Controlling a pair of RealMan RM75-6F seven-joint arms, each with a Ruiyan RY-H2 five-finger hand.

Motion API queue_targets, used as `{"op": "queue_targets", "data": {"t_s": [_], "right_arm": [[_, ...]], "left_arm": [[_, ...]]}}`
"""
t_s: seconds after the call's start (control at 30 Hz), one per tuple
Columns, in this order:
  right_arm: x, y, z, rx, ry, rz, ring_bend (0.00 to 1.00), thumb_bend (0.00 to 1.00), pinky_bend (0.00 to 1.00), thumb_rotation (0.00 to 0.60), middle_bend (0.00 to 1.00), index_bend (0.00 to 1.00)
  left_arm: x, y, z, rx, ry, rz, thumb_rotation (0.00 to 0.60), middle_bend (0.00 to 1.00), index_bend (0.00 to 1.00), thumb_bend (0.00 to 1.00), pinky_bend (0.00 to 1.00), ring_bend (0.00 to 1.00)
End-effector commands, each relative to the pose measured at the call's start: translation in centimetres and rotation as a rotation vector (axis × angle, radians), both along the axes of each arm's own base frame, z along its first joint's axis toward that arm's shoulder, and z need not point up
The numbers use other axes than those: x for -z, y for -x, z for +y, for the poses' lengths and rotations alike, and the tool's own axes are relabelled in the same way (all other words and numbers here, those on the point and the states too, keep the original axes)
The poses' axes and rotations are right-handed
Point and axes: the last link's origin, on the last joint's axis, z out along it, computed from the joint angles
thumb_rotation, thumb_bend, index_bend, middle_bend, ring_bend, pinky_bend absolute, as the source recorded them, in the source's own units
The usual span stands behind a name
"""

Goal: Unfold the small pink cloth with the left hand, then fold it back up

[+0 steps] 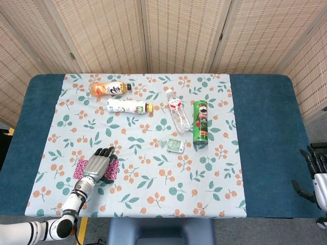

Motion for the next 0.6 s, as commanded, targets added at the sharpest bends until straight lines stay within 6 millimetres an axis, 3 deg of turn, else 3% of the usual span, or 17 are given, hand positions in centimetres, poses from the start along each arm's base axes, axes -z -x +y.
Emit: {"op": "queue_targets", "data": {"t_s": [0.03, 0.37, 0.6], "right_arm": [[0.0, 0.0, 0.0, 0.000, 0.000, -0.001, 0.00, 0.37, 0.00, 0.600, 0.00, 0.00], [-0.1, -0.1, 0.2, 0.000, 0.007, 0.000, 0.00, 0.37, 0.00, 0.600, 0.00, 0.00], [-0.1, -0.3, 0.3, -0.005, 0.010, 0.000, 0.00, 0.37, 0.00, 0.600, 0.00, 0.00]], "left_arm": [[0.0, 0.0, 0.0, -0.002, -0.005, -0.006, 0.600, 0.00, 0.30, 0.17, 0.00, 0.00], [-0.6, 0.3, -0.5, 0.038, -0.028, -0.027, 0.600, 0.00, 0.39, 0.20, 0.00, 0.00], [-3.6, 1.5, -1.0, 0.084, -0.063, -0.010, 0.600, 0.00, 0.39, 0.20, 0.00, 0.00]]}}
